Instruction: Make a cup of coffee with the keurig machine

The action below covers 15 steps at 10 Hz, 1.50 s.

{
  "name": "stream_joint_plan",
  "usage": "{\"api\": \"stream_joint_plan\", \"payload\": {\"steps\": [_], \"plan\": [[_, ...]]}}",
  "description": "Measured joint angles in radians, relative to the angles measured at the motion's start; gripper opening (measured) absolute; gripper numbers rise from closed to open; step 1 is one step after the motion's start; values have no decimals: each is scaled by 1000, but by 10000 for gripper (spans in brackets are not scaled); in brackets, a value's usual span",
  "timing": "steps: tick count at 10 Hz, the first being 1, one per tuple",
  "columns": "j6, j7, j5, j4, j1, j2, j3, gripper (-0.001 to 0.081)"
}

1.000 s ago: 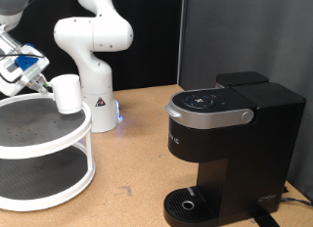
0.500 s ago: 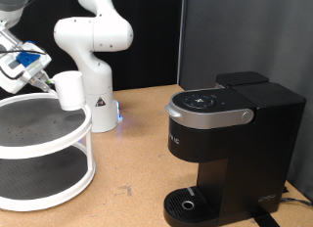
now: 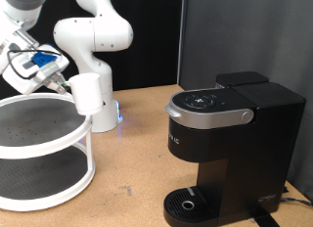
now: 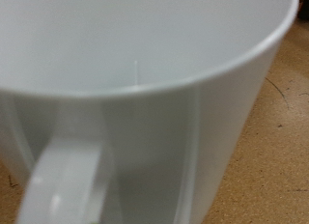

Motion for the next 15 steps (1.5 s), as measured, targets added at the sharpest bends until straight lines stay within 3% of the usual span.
{"api": "stream_joint_plan", "payload": {"steps": [2,6,10,12,15], "plan": [[102,9,104,-9,67,10,44,70],[208,28,260,9,201,82,105,70],[195,28,250,14,212,106,102,70],[264,36,255,0,223,147,132,70],[402,-24,396,4,311,264,160,70]]}}
